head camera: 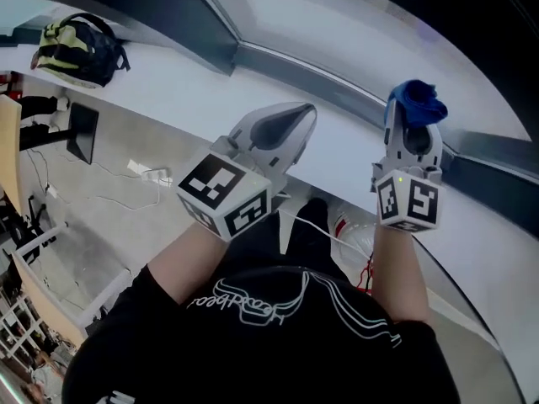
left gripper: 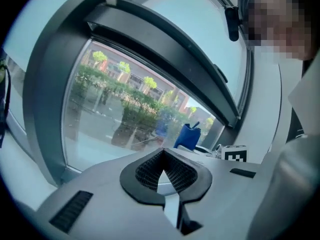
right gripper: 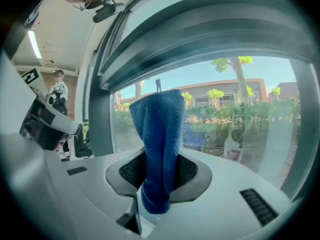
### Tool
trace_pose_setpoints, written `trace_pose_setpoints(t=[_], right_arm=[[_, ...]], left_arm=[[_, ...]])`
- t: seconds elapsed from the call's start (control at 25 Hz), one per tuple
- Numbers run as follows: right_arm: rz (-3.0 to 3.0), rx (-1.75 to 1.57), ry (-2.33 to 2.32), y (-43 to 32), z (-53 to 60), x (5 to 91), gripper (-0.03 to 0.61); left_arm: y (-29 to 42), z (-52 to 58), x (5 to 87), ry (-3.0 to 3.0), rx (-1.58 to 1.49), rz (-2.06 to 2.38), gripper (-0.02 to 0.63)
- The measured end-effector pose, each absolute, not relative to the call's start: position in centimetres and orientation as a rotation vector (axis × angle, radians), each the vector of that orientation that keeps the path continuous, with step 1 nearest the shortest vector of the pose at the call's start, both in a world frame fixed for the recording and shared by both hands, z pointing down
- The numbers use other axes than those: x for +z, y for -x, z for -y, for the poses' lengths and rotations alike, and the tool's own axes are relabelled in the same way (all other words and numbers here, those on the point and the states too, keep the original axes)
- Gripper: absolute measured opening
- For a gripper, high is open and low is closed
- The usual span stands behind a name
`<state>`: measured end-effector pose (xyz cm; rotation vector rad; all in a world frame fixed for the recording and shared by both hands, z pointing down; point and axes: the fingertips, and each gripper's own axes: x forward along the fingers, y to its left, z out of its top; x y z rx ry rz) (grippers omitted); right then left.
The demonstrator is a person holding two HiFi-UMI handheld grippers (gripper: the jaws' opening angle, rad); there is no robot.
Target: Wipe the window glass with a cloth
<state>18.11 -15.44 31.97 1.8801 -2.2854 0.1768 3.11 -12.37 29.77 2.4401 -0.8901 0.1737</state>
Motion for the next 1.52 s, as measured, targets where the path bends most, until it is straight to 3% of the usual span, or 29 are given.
trace_pose_setpoints(t=[0.32, 0.68, 1.0, 1.52], right_arm=[[2.449, 0.219, -1.661, 0.1, 19.5, 35.5, 0.094], [2.525, 0.245, -1.614, 11.4, 25.5, 37.3, 0.094], [2.532, 0.252, -1.698, 16.3, 32.1, 38.3, 0.094], [2.48, 0.21, -1.785, 17.6, 36.1, 37.8, 0.094]], left_arm=[[11.0, 14.8, 32.8, -2.368, 0.181, 0.991, 0.003], [18.8, 18.1, 35.4, -2.35, 0.163, 1.019, 0.003], [23.2, 18.9, 37.0, -2.313, 0.14, 1.069, 0.003], [26.1, 20.0, 37.0, -2.283, 0.116, 1.114, 0.003]])
